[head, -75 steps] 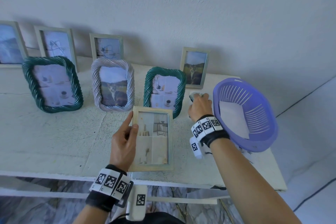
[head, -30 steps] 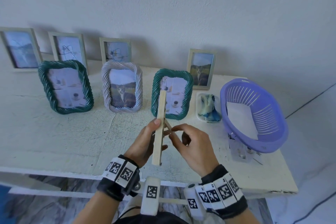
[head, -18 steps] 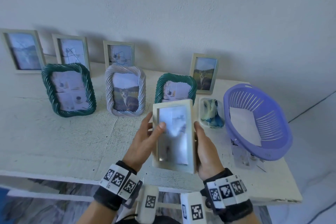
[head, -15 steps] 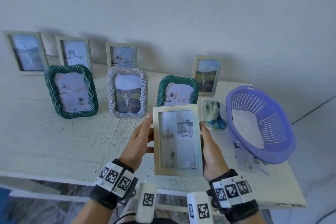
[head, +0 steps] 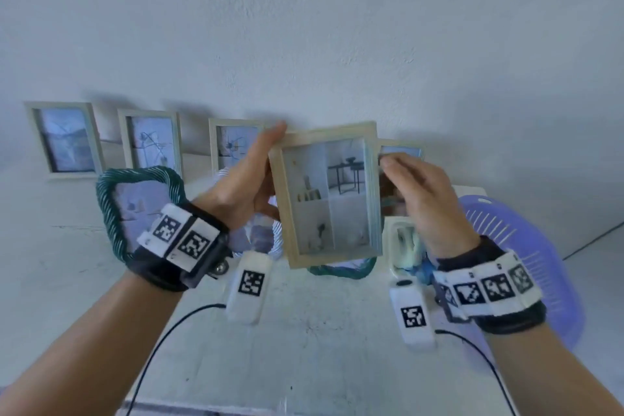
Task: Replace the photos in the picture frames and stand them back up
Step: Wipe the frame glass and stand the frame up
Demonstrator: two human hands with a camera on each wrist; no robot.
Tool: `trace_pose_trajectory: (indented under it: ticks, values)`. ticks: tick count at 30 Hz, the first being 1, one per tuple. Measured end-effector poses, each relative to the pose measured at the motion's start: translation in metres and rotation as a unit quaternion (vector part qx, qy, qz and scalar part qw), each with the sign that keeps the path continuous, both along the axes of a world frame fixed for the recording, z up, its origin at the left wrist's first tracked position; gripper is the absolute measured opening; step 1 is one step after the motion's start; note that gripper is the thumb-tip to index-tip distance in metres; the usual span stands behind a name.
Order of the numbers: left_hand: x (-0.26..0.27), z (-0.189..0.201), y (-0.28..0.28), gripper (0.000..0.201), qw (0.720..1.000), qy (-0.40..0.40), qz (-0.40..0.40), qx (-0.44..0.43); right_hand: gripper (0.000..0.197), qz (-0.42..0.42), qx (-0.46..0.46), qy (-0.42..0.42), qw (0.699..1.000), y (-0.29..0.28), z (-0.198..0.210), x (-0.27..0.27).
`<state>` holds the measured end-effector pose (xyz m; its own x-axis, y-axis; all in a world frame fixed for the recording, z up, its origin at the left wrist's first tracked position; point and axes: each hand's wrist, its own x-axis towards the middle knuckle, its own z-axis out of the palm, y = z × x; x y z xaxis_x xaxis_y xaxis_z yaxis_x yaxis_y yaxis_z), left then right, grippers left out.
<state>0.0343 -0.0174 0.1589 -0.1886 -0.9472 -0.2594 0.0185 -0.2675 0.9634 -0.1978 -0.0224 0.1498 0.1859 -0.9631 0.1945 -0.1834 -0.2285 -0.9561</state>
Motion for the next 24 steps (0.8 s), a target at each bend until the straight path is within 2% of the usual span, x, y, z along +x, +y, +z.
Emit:
trace_pose_trajectory:
  ticks: [3,8,11,15,18,24]
  values:
    - [0.011,0.034,-0.046,0.069,0.999,-0.022,0.015,-0.041,0.014,-0.002,-0.091,0.063,0.994,-0.046,0.036,0.013]
    - [0.026,0.050,-0.126,0.071,0.998,-0.044,-0.018,-0.034,0.015,-0.031,-0.058,0.102,0.993,-0.127,0.054,0.030]
    - [0.032,0.042,-0.167,0.072,0.997,-0.069,-0.045,0.003,0.016,-0.033,-0.030,0.154,0.987,-0.170,0.043,0.032]
    - [0.038,0.022,-0.209,0.057,0.990,-0.112,-0.075,0.049,0.014,-0.015,0.008,0.214,0.977,-0.207,0.019,0.032]
    - [0.038,0.003,-0.230,0.048,0.984,-0.125,-0.098,0.086,0.011,-0.004,0.048,0.237,0.970,-0.226,-0.001,0.033]
    - [0.033,-0.033,-0.258,0.048,0.973,-0.126,-0.131,0.142,0.010,0.004,0.099,0.280,0.955,-0.252,-0.035,0.033]
